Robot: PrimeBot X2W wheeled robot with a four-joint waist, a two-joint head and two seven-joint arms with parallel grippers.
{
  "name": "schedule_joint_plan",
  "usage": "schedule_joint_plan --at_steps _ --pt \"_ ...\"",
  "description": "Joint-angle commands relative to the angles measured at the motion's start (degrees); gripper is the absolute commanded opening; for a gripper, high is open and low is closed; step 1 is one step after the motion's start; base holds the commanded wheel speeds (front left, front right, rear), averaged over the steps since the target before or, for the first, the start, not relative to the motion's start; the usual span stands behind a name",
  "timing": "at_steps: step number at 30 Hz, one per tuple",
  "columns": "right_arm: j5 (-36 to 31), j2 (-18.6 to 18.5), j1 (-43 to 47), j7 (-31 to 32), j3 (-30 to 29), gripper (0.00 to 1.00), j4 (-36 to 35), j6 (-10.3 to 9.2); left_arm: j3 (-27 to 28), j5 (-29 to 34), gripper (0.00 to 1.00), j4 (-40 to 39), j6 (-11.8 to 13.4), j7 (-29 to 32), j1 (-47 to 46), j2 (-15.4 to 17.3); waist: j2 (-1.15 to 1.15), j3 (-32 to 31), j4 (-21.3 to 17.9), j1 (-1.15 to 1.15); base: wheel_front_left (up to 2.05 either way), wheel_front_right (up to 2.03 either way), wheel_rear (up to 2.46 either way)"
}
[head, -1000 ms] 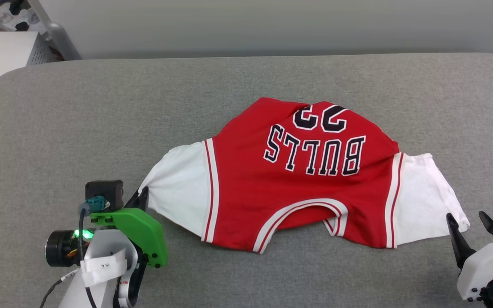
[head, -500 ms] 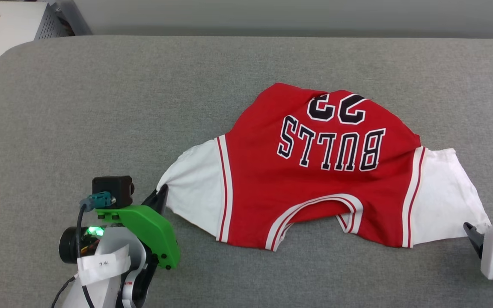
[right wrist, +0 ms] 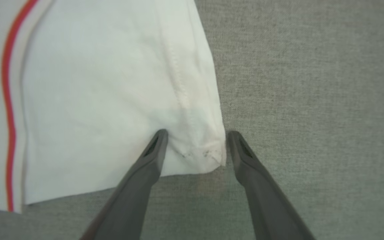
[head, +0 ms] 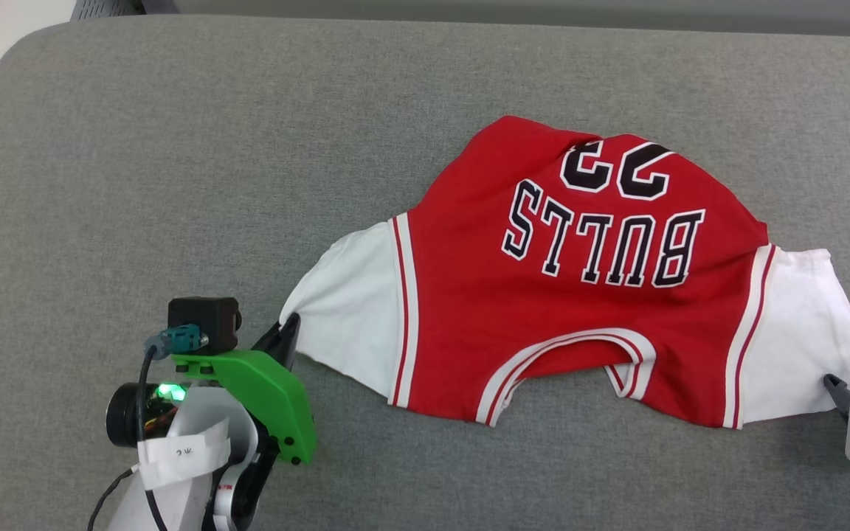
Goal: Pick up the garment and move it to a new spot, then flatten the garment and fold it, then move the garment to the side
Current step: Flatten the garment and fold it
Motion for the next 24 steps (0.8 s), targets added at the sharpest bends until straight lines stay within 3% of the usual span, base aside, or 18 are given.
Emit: schedule_joint_plan --at_steps 1,11,24 --pt "0.5 1.1 0.4 0.6 1.2 0.00 1.6 -0.04 -0.2 0.4 0.00 0.3 0.0 0.6 -0.7 0.7 0.00 0.1 0.1 0.00 0.00 0.00 0.00" --pt "1.5 -1.2 0.1 -2.8 1.2 0.00 -1.5 -0.04 -0.6 -0.4 0.00 -0.1 -1.0 3.1 0.5 2.8 0.00 -4.0 -1.2 0.00 0.00 0.00 0.00" --pt "6.8 -9.9 -4.8 -4.0 0.2 0.00 -13.6 -0.04 3.2 -1.3 0.00 -8.1 -2.7 4.6 -1.7 8.9 0.00 -12.1 -3.8 0.00 0.00 0.00 0.00"
